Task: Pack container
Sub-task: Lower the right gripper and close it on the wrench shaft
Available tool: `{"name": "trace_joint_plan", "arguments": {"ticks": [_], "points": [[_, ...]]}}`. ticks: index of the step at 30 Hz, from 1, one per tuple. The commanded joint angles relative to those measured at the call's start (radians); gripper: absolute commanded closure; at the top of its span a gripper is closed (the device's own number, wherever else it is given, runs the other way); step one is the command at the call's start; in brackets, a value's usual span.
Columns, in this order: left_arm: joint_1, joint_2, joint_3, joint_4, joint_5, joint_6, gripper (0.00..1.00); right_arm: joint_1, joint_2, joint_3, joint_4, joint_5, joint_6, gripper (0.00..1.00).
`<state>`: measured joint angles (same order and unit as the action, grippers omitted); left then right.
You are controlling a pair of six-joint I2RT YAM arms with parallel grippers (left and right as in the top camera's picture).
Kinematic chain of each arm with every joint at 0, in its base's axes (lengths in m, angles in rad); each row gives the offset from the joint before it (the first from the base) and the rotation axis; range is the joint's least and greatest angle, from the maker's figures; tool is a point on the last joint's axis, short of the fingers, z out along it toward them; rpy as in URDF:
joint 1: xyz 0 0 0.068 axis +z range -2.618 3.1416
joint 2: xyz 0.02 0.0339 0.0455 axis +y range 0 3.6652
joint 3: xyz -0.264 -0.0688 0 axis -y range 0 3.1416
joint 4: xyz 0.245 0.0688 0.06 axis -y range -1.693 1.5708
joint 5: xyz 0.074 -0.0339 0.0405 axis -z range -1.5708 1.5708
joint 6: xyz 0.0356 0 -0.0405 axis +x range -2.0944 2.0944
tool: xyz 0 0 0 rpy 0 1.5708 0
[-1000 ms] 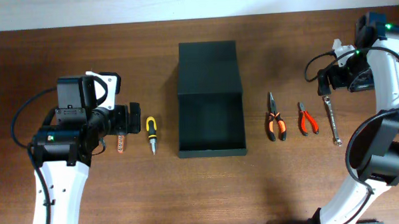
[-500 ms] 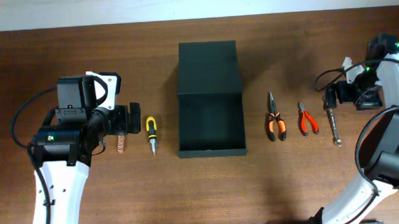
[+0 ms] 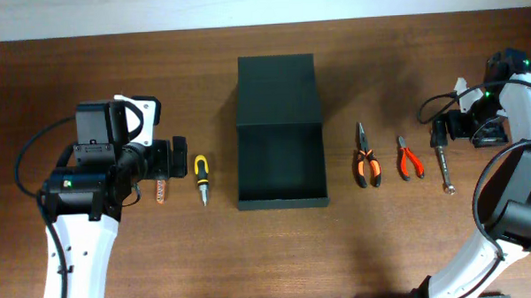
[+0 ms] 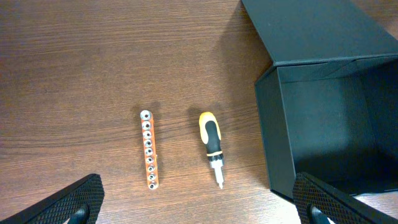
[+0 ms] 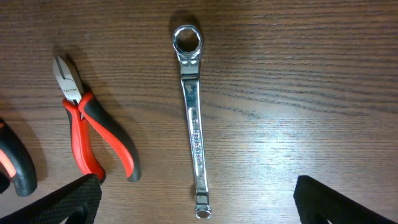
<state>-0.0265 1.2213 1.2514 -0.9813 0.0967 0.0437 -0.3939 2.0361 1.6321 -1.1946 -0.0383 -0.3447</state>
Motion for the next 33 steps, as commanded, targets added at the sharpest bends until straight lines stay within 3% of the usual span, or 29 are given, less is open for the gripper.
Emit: {"name": "trace_joint_plan", "arguments": {"ticks": [1, 16, 33], "points": [[0.002, 0.002, 0.02, 0.001, -0.008, -0.01, 0.01, 0.002, 0.009, -0.006, 0.003, 0.013, -0.026, 0.01], [0.002, 0.002, 0.02, 0.0, -0.016, -0.009, 0.01, 0.022, 0.125, -0.006, 0.007, 0.02, -0.013, 0.01], [0.002, 0.002, 0.02, 0.0, -0.016, -0.009, 0.01, 0.022, 0.132, -0.023, 0.059, 0.051, 0.027, 0.01]]}}
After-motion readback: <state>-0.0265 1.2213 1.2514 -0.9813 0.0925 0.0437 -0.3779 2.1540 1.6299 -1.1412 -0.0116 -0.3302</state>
